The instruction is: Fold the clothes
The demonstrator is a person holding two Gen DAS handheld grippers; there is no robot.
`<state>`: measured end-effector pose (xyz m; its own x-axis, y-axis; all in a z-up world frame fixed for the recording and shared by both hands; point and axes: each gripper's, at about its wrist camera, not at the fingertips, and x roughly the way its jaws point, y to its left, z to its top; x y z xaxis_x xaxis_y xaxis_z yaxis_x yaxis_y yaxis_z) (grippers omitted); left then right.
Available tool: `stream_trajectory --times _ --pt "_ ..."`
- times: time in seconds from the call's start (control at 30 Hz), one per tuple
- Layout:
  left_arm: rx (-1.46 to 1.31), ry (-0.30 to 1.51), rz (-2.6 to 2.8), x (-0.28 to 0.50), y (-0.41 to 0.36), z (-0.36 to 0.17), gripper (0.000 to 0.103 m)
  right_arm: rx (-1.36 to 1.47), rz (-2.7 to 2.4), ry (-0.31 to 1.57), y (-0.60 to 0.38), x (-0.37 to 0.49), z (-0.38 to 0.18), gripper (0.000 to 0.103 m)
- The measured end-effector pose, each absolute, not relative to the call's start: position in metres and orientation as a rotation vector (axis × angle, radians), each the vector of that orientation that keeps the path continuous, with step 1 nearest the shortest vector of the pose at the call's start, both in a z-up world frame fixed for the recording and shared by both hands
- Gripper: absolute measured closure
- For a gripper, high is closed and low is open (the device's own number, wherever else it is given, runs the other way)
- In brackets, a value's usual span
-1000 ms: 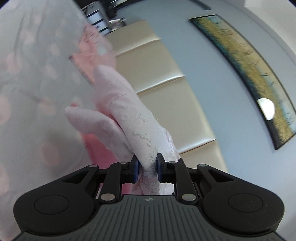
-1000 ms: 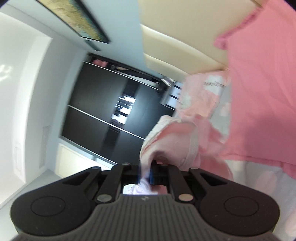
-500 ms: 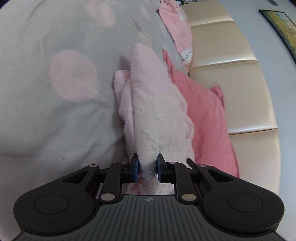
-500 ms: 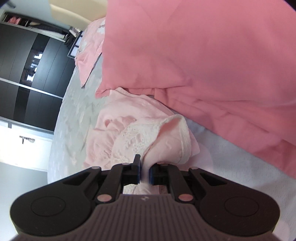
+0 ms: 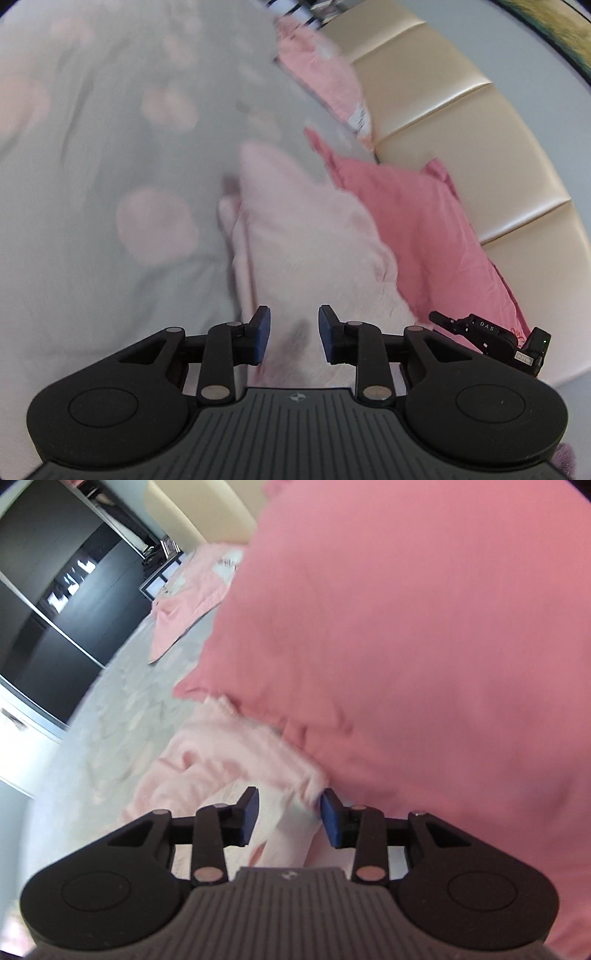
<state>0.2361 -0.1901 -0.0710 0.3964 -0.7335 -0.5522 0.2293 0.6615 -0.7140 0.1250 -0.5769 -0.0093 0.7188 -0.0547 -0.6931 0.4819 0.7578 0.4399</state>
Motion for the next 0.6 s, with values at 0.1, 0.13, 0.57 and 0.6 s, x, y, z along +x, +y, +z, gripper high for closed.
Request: stream_trajectory --times 0.1,0.13,0.57,0.6 --pt "-0.526 0.92 -0.693 0.243 -0.205 -0.046 0.078 0.551 -0.246 0.679 -0.56 0.135 0.0 0.076" --pt "-0.487 0.91 -0.704 0.246 -0.214 -0.04 0.078 0.542 -0.201 0.683 -0.553 0.14 -0.002 0.083" --pt "-0.366 1.047 -0.537 0.292 -0.254 -0.096 0.088 0.44 -0.06 0.812 -0.501 0.221 -0.063 0.092" --pt "-0.359 1.06 -0.523 0.295 -0.252 -0.102 0.088 0.444 -0.065 0.811 -0.502 0.224 -0.067 0.095"
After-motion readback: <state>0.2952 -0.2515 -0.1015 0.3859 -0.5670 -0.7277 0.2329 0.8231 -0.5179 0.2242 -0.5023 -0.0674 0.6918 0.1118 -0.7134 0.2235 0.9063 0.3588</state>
